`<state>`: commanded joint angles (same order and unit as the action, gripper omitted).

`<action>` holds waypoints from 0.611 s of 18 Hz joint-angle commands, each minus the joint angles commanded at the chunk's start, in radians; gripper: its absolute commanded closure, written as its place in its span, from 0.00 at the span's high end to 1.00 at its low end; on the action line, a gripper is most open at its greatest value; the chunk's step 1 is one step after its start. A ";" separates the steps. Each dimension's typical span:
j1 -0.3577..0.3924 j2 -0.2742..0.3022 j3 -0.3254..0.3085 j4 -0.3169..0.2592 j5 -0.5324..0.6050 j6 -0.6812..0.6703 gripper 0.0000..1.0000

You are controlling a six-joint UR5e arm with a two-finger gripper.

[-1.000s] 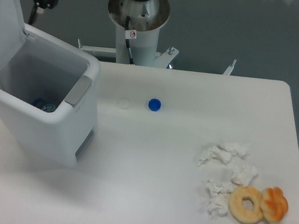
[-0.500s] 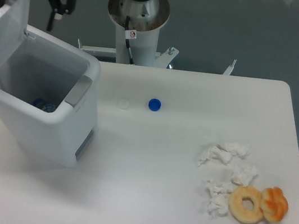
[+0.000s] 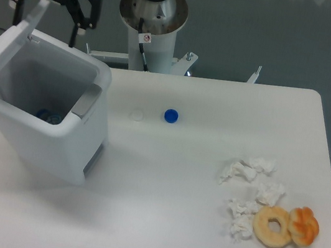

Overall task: Close the trash can
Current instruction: 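Push the lid forward with the gripper, swinging it shut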

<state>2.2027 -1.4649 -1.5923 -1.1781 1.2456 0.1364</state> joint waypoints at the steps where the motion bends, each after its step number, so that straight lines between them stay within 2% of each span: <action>1: 0.011 -0.002 0.000 0.000 0.000 0.005 1.00; 8: 0.054 -0.040 -0.012 0.006 0.000 0.032 1.00; 11: 0.057 -0.054 -0.047 0.011 0.003 0.094 1.00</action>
<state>2.2596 -1.5186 -1.6397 -1.1674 1.2486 0.2300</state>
